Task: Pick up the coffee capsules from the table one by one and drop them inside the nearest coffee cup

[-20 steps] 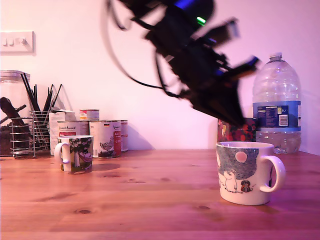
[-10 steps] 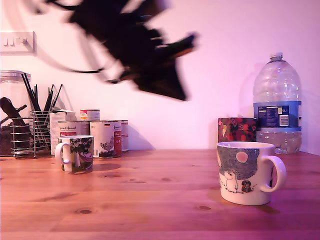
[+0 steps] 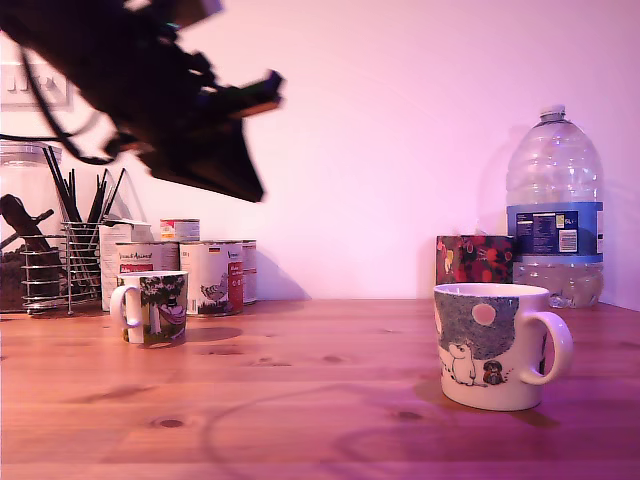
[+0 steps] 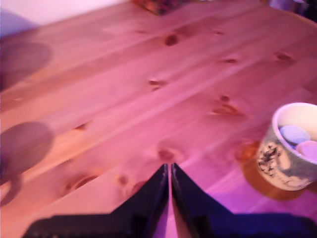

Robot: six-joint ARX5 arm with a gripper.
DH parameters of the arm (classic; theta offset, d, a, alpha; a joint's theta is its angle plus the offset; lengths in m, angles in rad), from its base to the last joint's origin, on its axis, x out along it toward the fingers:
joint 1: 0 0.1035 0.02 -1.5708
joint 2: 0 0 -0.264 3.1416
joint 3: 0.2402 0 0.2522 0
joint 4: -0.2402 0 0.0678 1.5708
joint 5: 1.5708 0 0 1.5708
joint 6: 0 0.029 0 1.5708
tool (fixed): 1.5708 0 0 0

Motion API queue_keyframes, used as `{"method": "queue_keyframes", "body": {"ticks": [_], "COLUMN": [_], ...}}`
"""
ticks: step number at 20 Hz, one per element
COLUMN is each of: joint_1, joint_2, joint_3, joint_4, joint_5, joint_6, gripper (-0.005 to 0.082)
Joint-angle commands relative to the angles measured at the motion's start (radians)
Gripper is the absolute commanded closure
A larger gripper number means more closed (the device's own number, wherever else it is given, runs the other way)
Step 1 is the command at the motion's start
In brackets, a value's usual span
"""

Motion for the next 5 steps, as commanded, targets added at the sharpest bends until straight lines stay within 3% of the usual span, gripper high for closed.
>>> {"method": "queue_keyframes", "body": {"ticks": [1, 5], "joint_1": [-0.004, -0.005], "joint_2": [-0.004, -0.007], "joint_3": [-0.030, -0.030], "joint_4": [0.001, 0.003], "joint_5": [-0.005, -0.004], "joint_6": [-0.016, -0.016], "gripper": [0.0791, 0.0792]}}
